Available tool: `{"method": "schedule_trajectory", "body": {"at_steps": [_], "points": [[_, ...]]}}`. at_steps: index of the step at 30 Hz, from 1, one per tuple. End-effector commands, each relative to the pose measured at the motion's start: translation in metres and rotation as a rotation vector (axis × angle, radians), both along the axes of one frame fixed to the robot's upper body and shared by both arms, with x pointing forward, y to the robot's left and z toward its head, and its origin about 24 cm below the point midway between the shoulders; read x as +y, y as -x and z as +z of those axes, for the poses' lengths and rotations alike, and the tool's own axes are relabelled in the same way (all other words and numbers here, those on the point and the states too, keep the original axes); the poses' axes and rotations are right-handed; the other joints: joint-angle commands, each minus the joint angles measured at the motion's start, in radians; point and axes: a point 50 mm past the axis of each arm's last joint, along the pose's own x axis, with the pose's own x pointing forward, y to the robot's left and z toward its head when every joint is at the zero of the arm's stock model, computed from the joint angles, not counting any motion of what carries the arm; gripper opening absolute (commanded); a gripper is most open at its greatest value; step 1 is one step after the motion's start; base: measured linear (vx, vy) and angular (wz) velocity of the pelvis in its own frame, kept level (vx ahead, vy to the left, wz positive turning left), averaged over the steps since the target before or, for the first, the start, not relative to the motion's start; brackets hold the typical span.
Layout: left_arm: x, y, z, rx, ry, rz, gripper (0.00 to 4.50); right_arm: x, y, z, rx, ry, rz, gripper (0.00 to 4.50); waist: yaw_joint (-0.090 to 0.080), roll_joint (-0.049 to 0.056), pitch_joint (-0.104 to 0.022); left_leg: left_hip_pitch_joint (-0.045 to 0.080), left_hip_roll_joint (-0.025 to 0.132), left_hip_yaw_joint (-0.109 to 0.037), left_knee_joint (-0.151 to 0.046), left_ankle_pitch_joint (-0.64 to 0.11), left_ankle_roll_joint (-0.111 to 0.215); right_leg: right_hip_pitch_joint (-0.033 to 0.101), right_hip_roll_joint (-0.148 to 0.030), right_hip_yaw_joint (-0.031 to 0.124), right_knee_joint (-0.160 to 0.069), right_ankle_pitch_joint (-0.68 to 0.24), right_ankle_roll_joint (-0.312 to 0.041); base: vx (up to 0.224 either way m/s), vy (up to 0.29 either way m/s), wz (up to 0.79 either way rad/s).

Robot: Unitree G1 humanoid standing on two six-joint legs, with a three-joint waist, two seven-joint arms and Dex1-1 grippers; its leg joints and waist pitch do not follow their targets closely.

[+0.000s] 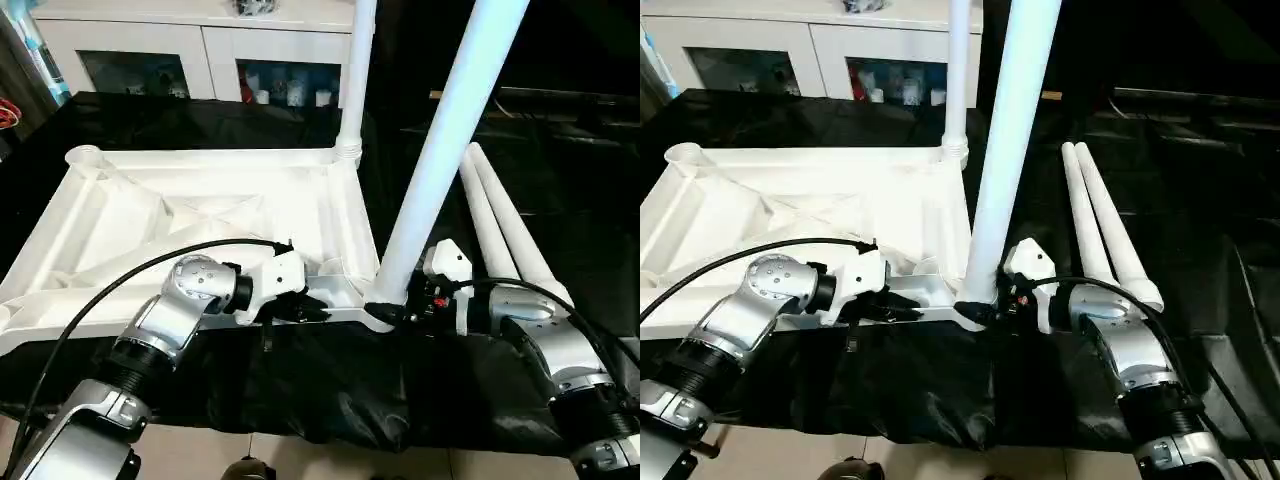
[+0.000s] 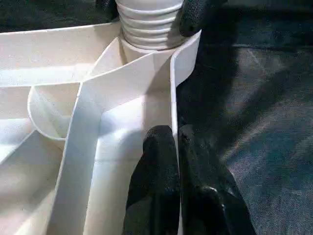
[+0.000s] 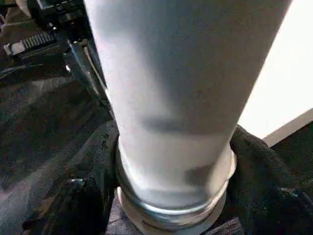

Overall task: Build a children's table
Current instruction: Rotate leg to tighten

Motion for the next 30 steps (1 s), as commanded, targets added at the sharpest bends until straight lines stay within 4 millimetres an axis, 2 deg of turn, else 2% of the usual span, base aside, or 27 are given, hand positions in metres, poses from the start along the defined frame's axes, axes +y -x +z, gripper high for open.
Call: {"method": "schedule_trajectory", "body": {"at_steps": [1, 2, 4, 5, 6, 8, 11, 13, 14, 16, 18, 19, 24, 25, 30], "points": [[-0.01, -0.005, 0.002, -0.009, 0.021, 0.046, 0.0, 0.01, 0.001, -0.011, 0.048, -0.017, -0.046, 2.75, -0.001, -0.003, -0.065, 0.023, 0.058, -0.017, -0.067, -0.227, 0.044, 0.05, -0.077, 0.047, -0.064, -0.209, -0.226, 0.0, 0.0, 0.0], [-0.014, -0.009, 0.003, -0.013, 0.04, 0.084, 0.0, 0.011, -0.004, -0.015, 0.053, -0.017, -0.131, 2.75, -0.003, -0.002, -0.063, 0.022, 0.058, -0.017, -0.068, -0.235, 0.039, 0.049, -0.078, 0.048, -0.065, -0.224, -0.224, 0.0, 0.0, 0.0], [-0.02, -0.013, 0.006, -0.015, 0.066, 0.131, 0.0, 0.015, -0.012, -0.022, 0.062, -0.008, -0.243, 2.74, -0.009, 0.0, -0.06, 0.029, 0.058, -0.02, -0.073, -0.284, 0.011, 0.042, -0.081, 0.048, -0.074, -0.306, -0.212, 0.0, 0.0, 0.0], [-0.022, -0.013, 0.007, -0.015, 0.072, 0.141, 0.0, 0.016, -0.014, -0.024, 0.065, -0.007, -0.268, 2.74, -0.017, -0.004, -0.056, 0.025, 0.053, -0.024, -0.076, -0.32, -0.009, 0.047, -0.083, 0.045, -0.079, -0.382, -0.191, 0.0, 0.0, 0.0], [-0.026, -0.015, 0.007, -0.021, 0.074, 0.165, 0.0, 0.021, -0.018, -0.027, 0.081, -0.022, -0.315, 2.74, -0.02, -0.003, -0.058, 0.029, 0.054, -0.026, -0.076, -0.332, -0.017, 0.045, -0.086, 0.047, -0.085, -0.422, -0.172, 0.0, 0.0, 0.0], [-0.033, -0.018, 0.007, -0.031, 0.078, 0.205, 0.0, 0.03, -0.025, -0.03, 0.097, -0.042, -0.385, 2.74, -0.027, -0.001, -0.055, 0.032, 0.053, -0.027, -0.077, -0.349, -0.021, 0.041, -0.084, 0.047, -0.091, -0.446, -0.162, -0.03, 0.0, -0.03], [-0.046, -0.024, 0.006, -0.054, 0.089, 0.302, 0.0, 0.05, -0.041, -0.031, 0.094, -0.038, -0.521, 2.74, -0.041, -0.002, -0.055, 0.026, 0.048, -0.034, -0.079, -0.366, -0.035, 0.045, -0.086, 0.041, -0.095, -0.513, -0.135, 0.0, 0.0, 0.0], [-0.05, -0.025, 0.006, -0.059, 0.091, 0.315, 0.0, 0.054, -0.043, -0.03, 0.092, -0.039, -0.533, 2.74, -0.039, -0.003, -0.056, 0.037, 0.048, -0.031, -0.075, -0.377, -0.027, 0.035, -0.085, 0.043, -0.104, -0.525, -0.125, 0.0, 0.0, 0.0], [-0.052, -0.026, 0.006, -0.062, 0.092, 0.324, 0.0, 0.057, -0.045, -0.029, 0.091, -0.04, -0.539, 2.74, -0.039, -0.003, -0.055, 0.037, 0.048, -0.031, -0.075, -0.38, -0.023, 0.034, -0.085, 0.044, -0.105, -0.523, -0.126, 0.0, 0.0, 0.0], [-0.055, -0.025, 0.007, -0.075, 0.085, 0.318, 0.0, 0.06, -0.048, -0.026, 0.099, -0.082, -0.544, 3.3, -0.04, -0.005, -0.057, 0.031, 0.049, -0.031, -0.078, -0.369, -0.016, 0.038, -0.083, 0.044, -0.101, -0.499, -0.128, 0.0, 0.0, 0.0], [-0.056, -0.024, 0.007, -0.079, 0.082, 0.312, 0.0, 0.061, -0.049, -0.025, 0.103, -0.099, -0.542, 3.47, -0.039, -0.003, -0.058, 0.033, 0.05, -0.03, -0.077, -0.367, -0.011, 0.037, -0.082, 0.046, -0.099, -0.474, -0.137, 0.0, 0.0, 0.0], [-0.056, -0.023, 0.007, -0.08, 0.08, 0.302, 0.0, 0.061, -0.049, -0.023, 0.105, -0.114, -0.531, 3.65, -0.037, -0.001, -0.061, 0.033, 0.051, -0.028, -0.077, -0.352, -0.007, 0.038, -0.081, 0.048, -0.095, -0.425, -0.152, 0.0, 0.0, 0.0], [-0.054, -0.018, 0.006, -0.082, 0.087, 0.24, 0.0, 0.056, -0.049, -0.019, 0.085, -0.119, -0.478, 4.0, -0.029, 0.001, -0.065, 0.03, 0.052, -0.024, -0.076, -0.316, 0.001, 0.044, -0.079, 0.05, -0.082, -0.327, -0.183, 0.0, 0.0, 0.0], [-0.052, -0.015, 0.006, -0.077, 0.092, 0.206, 0.0, 0.052, -0.047, -0.019, 0.069, -0.104, -0.446, 4.1, -0.026, 0.0, -0.067, 0.028, 0.052, -0.024, -0.075, -0.296, 0.008, 0.048, -0.079, 0.049, -0.078, -0.292, -0.192, 0.0, 0.0, 0.0], [-0.045, -0.005, 0.005, -0.046, 0.099, 0.102, 0.0, 0.034, -0.038, -0.016, 0.034, -0.06, -0.315, 4.1, -0.021, 0.0, -0.071, 0.025, 0.052, -0.018, -0.067, -0.226, 0.04, 0.052, -0.076, 0.05, -0.065, -0.182, -0.219, 0.0, 0.0, 0.0]]}}
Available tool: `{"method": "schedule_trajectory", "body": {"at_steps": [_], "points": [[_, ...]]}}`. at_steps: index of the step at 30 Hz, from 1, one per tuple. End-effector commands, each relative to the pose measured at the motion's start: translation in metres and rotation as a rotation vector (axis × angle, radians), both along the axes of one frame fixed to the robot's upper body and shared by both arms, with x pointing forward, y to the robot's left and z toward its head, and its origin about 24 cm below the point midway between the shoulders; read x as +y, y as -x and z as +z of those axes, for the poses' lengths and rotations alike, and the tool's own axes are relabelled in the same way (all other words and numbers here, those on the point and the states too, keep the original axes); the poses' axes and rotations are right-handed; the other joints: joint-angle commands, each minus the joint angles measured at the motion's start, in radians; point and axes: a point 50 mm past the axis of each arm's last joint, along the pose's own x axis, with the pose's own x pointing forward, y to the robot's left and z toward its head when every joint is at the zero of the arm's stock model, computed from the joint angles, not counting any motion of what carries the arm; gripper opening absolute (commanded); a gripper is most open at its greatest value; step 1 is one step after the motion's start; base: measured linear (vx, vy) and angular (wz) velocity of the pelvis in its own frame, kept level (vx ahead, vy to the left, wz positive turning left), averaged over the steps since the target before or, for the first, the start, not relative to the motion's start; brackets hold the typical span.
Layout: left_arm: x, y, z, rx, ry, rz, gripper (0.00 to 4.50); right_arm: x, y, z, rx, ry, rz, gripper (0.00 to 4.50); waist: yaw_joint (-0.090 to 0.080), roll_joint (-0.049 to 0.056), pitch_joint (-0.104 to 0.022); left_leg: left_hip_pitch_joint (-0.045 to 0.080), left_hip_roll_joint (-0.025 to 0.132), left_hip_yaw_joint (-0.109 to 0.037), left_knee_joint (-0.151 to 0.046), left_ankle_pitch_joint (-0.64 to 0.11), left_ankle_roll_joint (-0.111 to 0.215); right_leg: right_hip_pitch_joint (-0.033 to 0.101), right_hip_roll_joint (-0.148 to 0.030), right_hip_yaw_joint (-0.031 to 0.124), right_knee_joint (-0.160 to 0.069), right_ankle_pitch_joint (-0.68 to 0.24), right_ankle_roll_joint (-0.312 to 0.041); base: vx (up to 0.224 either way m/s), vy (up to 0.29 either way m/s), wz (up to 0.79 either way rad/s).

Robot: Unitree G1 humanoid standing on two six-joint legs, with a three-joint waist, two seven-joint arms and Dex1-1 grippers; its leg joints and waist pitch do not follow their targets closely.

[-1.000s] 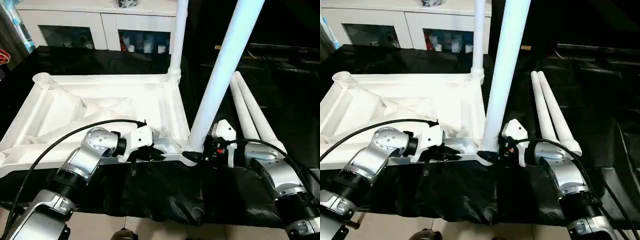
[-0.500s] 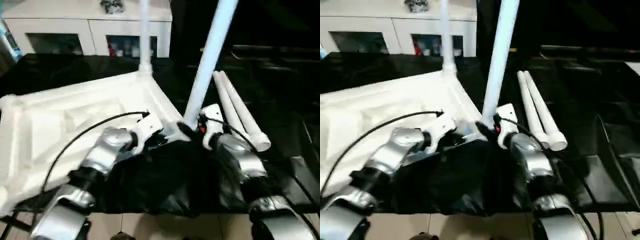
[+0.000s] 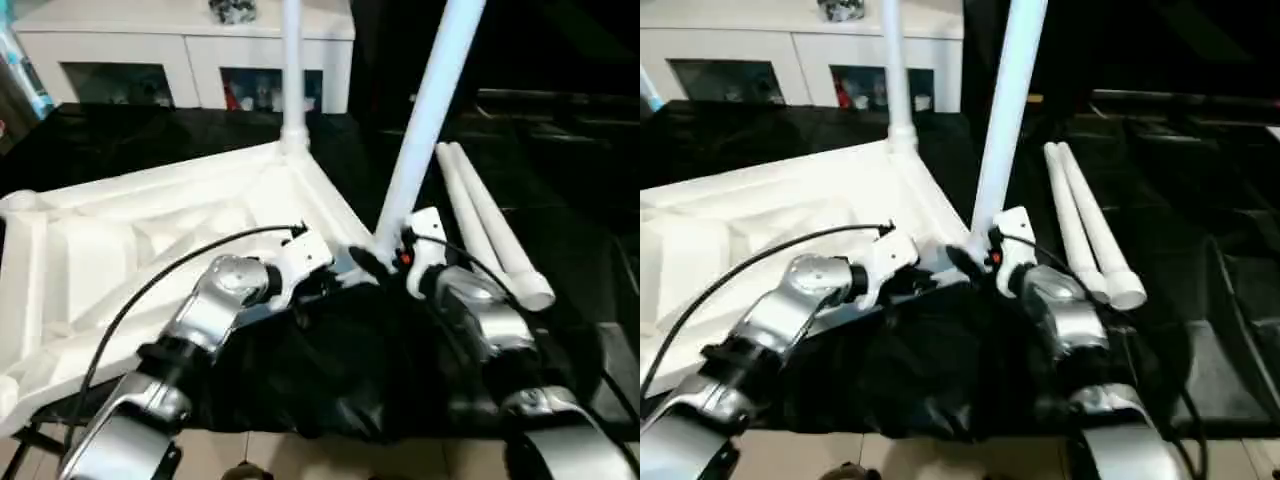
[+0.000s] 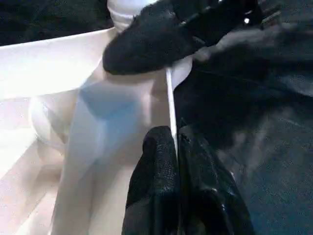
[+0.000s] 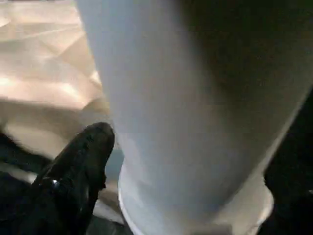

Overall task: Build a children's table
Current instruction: Rotate leg to tighten

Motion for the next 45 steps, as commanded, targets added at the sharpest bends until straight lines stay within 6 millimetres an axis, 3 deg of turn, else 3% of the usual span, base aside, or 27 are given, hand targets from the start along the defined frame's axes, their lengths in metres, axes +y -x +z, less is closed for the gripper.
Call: {"method": "schedule_trajectory", "body": {"at_steps": [1, 5, 11, 13, 27, 31, 33, 35, 37, 39, 45], "points": [[-0.018, 0.011, 0.008, -0.018, 0.069, -0.166, 0.0, 0.003, 0.01, -0.003, 0.014, 0.024, 0.129, 4.1, 0.004, -0.002, -0.072, 0.009, 0.055, -0.015, -0.061, -0.187, 0.057, 0.051, -0.074, 0.048, -0.058, -0.122, -0.233, 0.066, -0.007, 0.03], [-0.013, 0.013, 0.009, -0.007, 0.071, -0.191, 0.0, -0.006, 0.017, 0.0, 0.011, 0.024, 0.211, 4.1, 0.012, -0.001, -0.071, 0.009, 0.055, -0.012, -0.057, -0.173, 0.078, 0.052, -0.073, 0.046, -0.056, -0.089, -0.252, 0.0, 0.0, 0.0], [-0.003, 0.017, 0.01, 0.032, 0.074, -0.253, 0.0, -0.019, 0.033, 0.006, 0.031, 0.031, 0.389, 4.1, 0.022, -0.001, -0.063, 0.014, 0.059, -0.012, -0.065, -0.255, 0.054, 0.046, -0.075, 0.047, -0.073, -0.248, -0.222, 0.0, 0.0, 0.0], [0.001, 0.019, 0.011, 0.052, 0.071, -0.284, 0.0, -0.02, 0.038, 0.007, 0.043, 0.034, 0.442, 3.85, 0.023, -0.001, -0.063, 0.013, 0.059, -0.015, -0.067, -0.264, 0.045, 0.047, -0.076, 0.047, -0.074, -0.275, -0.212, 0.0, 0.0, 0.0], [0.012, 0.019, 0.011, 0.077, 0.035, -0.327, 0.0, -0.022, 0.049, 0.005, 0.088, 0.068, 0.526, 2.85, 0.024, 0.001, -0.064, 0.01, 0.06, -0.015, -0.065, -0.232, 0.049, 0.046, -0.075, 0.046, -0.067, -0.214, -0.229, 0.0, 0.0, 0.0], [0.008, 0.017, 0.011, 0.069, 0.049, -0.299, 0.0, -0.019, 0.046, 0.003, 0.08, 0.068, 0.483, 2.83, 0.024, -0.001, -0.063, 0.011, 0.059, -0.015, -0.066, -0.242, 0.043, 0.046, -0.077, 0.047, -0.07, -0.248, -0.219, 0.0, 0.0, 0.0], [0.004, 0.011, 0.011, 0.055, 0.055, -0.234, 0.0, -0.018, 0.035, -0.001, 0.067, 0.08, 0.34, 2.82, 0.022, -0.002, -0.062, 0.011, 0.059, -0.015, -0.066, -0.249, 0.038, 0.042, -0.078, 0.048, -0.073, -0.265, -0.215, 0.0, 0.0, 0.0], [-0.001, 0.004, 0.013, 0.031, 0.063, -0.163, 0.0, -0.017, 0.023, -0.005, 0.071, 0.085, 0.187, 2.81, 0.013, -0.002, -0.06, 0.013, 0.054, -0.019, -0.069, -0.27, 0.012, 0.042, -0.08, 0.046, -0.078, -0.324, -0.207, 0.0, 0.0, 0.0], [-0.006, -0.001, 0.014, 0.02, 0.069, -0.11, 0.0, -0.015, 0.016, -0.008, 0.084, 0.07, 0.09, 2.8, 0.006, -0.002, -0.059, 0.013, 0.053, -0.021, -0.071, -0.288, -0.002, 0.042, -0.08, 0.046, -0.084, -0.378, -0.181, 0.0, 0.0, 0.0], [-0.017, -0.008, 0.016, 0.004, 0.075, -0.027, 0.0, -0.006, 0.007, -0.01, 0.106, 0.028, -0.029, 2.8, -0.001, 0.0, -0.056, 0.018, 0.054, -0.021, -0.072, -0.311, -0.008, 0.036, -0.078, 0.046, -0.087, -0.384, -0.184, 0.0, 0.0, 0.0], [-0.038, -0.017, 0.018, -0.032, 0.087, 0.093, 0.0, 0.009, -0.005, -0.011, 0.079, 0.029, -0.155, 2.8, -0.005, 0.001, -0.063, 0.013, 0.05, -0.018, -0.068, -0.268, 0.004, 0.041, -0.077, 0.047, -0.083, -0.307, -0.194, 0.0, 0.0, 0.0]]}}
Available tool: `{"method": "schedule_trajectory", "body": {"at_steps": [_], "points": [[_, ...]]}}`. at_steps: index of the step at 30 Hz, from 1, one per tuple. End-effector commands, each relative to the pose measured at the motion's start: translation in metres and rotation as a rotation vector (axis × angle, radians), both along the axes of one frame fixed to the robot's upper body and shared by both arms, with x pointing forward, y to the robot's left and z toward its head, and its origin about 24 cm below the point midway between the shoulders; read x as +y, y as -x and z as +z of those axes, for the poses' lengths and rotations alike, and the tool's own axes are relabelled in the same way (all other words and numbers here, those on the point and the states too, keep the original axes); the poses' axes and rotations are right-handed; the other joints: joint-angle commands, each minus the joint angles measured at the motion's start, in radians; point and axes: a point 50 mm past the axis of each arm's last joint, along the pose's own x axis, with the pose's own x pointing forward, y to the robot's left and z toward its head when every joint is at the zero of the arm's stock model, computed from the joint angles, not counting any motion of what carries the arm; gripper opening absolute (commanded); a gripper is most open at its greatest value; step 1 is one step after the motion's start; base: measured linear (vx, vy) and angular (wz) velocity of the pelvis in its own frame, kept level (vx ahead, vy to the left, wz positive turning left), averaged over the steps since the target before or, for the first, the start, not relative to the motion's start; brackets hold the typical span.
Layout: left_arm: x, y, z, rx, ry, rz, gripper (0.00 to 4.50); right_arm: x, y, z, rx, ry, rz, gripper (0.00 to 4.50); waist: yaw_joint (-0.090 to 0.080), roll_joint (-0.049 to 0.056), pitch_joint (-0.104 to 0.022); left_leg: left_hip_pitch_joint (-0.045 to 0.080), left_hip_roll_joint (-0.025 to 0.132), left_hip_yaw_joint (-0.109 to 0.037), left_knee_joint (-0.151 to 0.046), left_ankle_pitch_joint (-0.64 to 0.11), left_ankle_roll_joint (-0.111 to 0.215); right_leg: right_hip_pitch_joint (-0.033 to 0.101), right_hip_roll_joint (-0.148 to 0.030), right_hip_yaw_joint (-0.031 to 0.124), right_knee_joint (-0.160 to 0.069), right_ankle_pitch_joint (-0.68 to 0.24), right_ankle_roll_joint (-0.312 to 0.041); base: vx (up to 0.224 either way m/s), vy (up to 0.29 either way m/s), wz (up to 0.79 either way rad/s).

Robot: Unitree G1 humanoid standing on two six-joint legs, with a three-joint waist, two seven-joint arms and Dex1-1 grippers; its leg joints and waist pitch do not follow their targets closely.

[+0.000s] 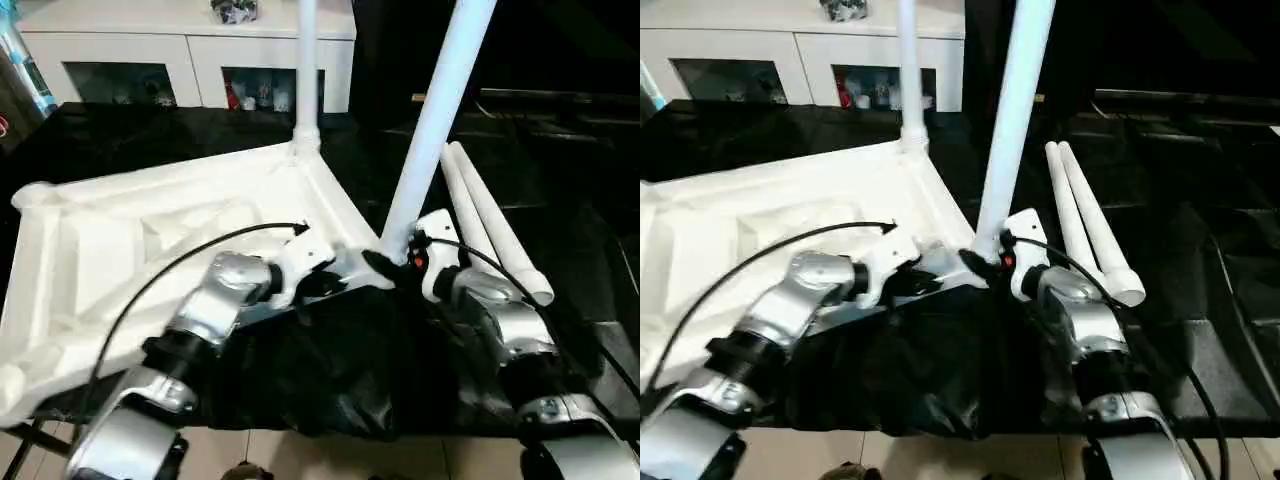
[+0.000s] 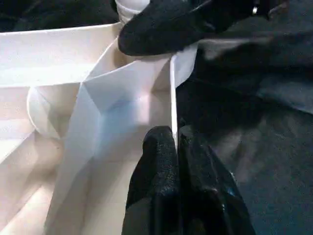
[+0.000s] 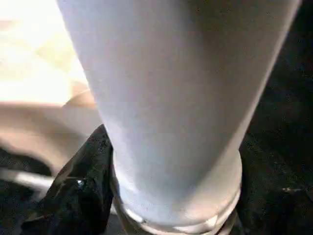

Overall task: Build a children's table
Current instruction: Rotate leg to tighten

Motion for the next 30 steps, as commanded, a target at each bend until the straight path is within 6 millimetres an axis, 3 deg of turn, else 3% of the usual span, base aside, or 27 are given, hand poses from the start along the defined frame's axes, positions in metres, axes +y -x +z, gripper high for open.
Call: {"method": "schedule_trajectory", "body": {"at_steps": [1, 7, 10, 14, 22, 28, 30], "points": [[-0.022, -0.004, 0.018, -0.075, 0.062, -0.014, 0.0, 0.016, 0.003, -0.012, 0.048, -0.003, 0.012, 3.15, 0.002, -0.002, -0.065, 0.014, 0.049, -0.019, -0.067, -0.257, 0.011, 0.046, -0.079, 0.046, -0.081, -0.293, -0.197, 0.0, 0.0, 0.0], [-0.027, 0.001, 0.016, -0.072, 0.066, -0.072, 0.0, 0.022, 0.0, -0.006, 0.037, -0.058, 0.042, 3.83, 0.002, 0.001, -0.068, 0.01, 0.05, -0.018, -0.064, -0.209, 0.048, 0.051, -0.074, 0.045, -0.068, -0.172, -0.228, 0.0, 0.0, 0.0], [-0.023, 0.006, 0.015, -0.06, 0.074, -0.125, 0.0, 0.018, 0.001, -0.004, 0.011, -0.05, 0.089, 4.13, 0.003, 0.002, -0.068, 0.011, 0.051, -0.018, -0.064, -0.218, 0.05, 0.051, -0.076, 0.045, -0.069, -0.177, -0.233, 0.0, 0.0, 0.0], [-0.018, 0.012, 0.015, -0.044, 0.088, -0.196, 0.0, 0.011, 0.009, -0.004, -0.013, -0.031, 0.201, 4.13, 0.005, 0.006, -0.066, 0.01, 0.053, -0.018, -0.065, -0.231, 0.054, 0.053, -0.077, 0.045, -0.069, -0.189, -0.235, 0.0, 0.0, 0.0], [-0.002, 0.02, 0.013, -0.011, 0.098, -0.287, 0.0, -0.011, 0.03, 0.0, -0.004, -0.02, 0.442, 4.13, 0.016, 0.003, -0.065, 0.01, 0.056, -0.016, -0.064, -0.231, 0.068, 0.053, -0.076, 0.045, -0.071, -0.213, -0.233, 0.0, 0.0, 0.0], [0.01, 0.024, 0.014, 0.023, 0.11, -0.334, 0.0, -0.013, 0.043, 0.002, 0.011, -0.02, 0.57, 4.13, 0.027, 0.002, -0.066, 0.01, 0.058, -0.015, -0.064, -0.227, 0.069, 0.05, -0.078, 0.045, -0.072, -0.253, -0.222, 0.0, 0.0, 0.0], [0.015, 0.024, 0.014, 0.028, 0.099, -0.345, 0.0, -0.014, 0.047, 0.002, 0.023, -0.023, 0.601, 3.87, 0.028, 0.002, -0.065, 0.01, 0.058, -0.016, -0.065, -0.228, 0.069, 0.049, -0.076, 0.045, -0.072, -0.255, -0.218, 0.0, 0.0, 0.0]]}}
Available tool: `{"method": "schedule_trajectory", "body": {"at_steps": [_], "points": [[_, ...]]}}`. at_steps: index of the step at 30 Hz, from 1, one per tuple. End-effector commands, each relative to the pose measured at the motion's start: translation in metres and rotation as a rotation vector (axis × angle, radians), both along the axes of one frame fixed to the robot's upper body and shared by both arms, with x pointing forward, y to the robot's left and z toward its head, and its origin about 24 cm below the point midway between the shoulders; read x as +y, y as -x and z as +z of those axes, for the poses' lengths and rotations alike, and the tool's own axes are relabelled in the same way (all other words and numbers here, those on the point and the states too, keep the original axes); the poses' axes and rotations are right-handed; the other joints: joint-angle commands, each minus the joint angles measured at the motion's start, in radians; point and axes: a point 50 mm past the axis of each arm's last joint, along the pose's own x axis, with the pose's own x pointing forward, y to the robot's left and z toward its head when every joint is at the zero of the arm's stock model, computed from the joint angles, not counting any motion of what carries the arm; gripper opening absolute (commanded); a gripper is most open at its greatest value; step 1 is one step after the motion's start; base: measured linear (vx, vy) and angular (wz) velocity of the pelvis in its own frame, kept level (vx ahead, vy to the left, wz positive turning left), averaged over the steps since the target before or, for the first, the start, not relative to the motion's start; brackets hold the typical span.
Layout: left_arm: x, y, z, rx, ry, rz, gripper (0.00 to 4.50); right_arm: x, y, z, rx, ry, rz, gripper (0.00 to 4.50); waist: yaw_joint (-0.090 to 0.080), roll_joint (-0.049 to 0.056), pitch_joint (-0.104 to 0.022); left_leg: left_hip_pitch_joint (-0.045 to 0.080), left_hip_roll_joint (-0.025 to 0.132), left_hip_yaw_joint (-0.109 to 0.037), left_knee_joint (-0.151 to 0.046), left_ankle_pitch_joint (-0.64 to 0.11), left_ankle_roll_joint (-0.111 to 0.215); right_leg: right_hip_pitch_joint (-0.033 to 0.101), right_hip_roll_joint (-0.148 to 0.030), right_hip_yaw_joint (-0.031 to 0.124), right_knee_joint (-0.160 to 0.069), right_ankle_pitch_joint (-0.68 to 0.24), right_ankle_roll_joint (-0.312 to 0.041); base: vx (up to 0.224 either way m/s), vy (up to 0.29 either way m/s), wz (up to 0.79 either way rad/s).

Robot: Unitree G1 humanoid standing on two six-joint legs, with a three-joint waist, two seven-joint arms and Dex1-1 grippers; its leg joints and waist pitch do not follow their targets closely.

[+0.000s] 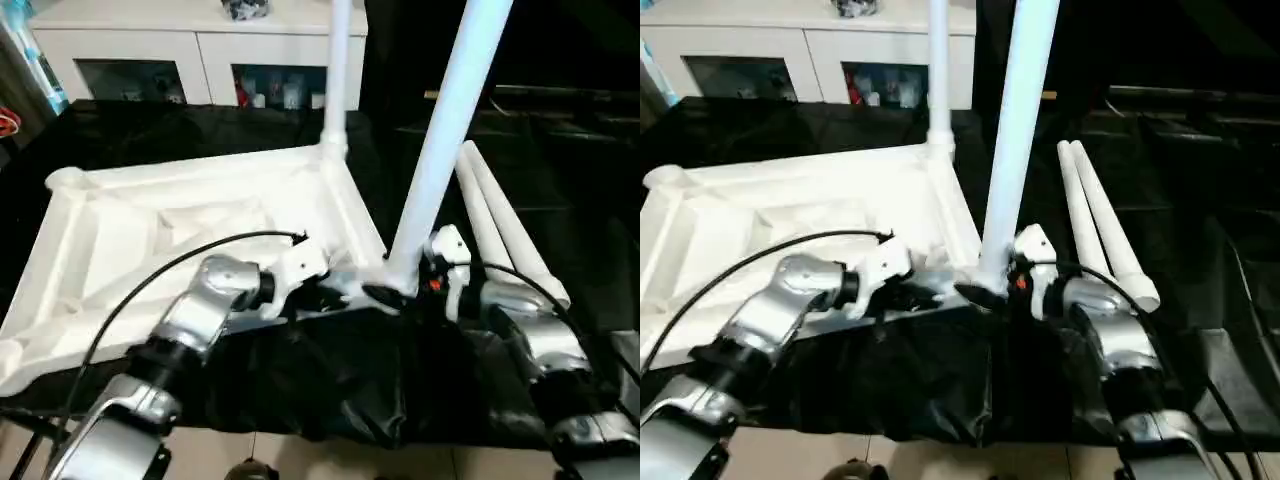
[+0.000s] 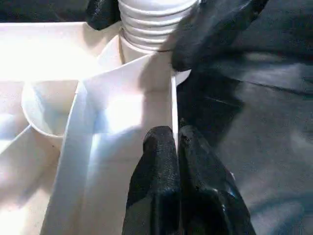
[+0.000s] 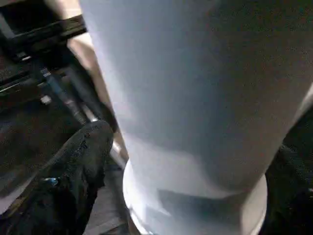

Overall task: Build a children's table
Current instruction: Rotate leg to tighten

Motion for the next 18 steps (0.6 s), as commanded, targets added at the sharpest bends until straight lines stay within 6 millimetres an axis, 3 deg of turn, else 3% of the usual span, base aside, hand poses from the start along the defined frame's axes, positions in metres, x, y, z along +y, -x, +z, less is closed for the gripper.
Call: {"method": "schedule_trajectory", "body": {"at_steps": [1, 9, 11, 18], "points": [[-0.0073, 0.0006, 0.0116, -0.043, 0.062, -0.058, 0.0, 0.0101, 0.0087, -0.0031, 0.042, -0.005, 0.104, 3.87, 0.004, -0.008, -0.068, 0.013, 0.057, -0.016, -0.065, -0.232, 0.067, 0.049, -0.076, 0.045, -0.072, -0.261, -0.216, 0.0, 0.0, 0.0], [-0.003, 0.0003, 0.0114, -0.039, 0.045, -0.067, 0.0, 0.01, 0.0149, -0.005, 0.06, 0.018, 0.151, 3.36, 0.009, -0.009, -0.07, 0.014, 0.058, -0.016, -0.064, -0.221, 0.056, 0.048, -0.078, 0.046, -0.07, -0.251, -0.218, 0.0, 0.0, 0.0], [-0.0033, 0.0005, 0.0113, -0.037, 0.046, -0.07, 0.0, 0.01, 0.0155, -0.0055, 0.061, 0.024, 0.155, 3.05, 0.01, -0.01, -0.072, 0.014, 0.057, -0.016, -0.063, -0.215, 0.058, 0.049, -0.078, 0.046, -0.068, -0.242, -0.22, 0.0, 0.0, 0.0], [-0.0062, 0.0002, 0.0106, -0.039, 0.057, -0.057, 0.0, 0.0125, 0.0126, -0.0065, 0.071, 0.005, 0.109, 2.81, 0.013, -0.012, -0.074, 0.013, 0.057, -0.014, -0.06, -0.196, 0.063, 0.05, -0.078, 0.046, -0.065, -0.229, -0.222, 0.0, 0.0, 0.0]]}}
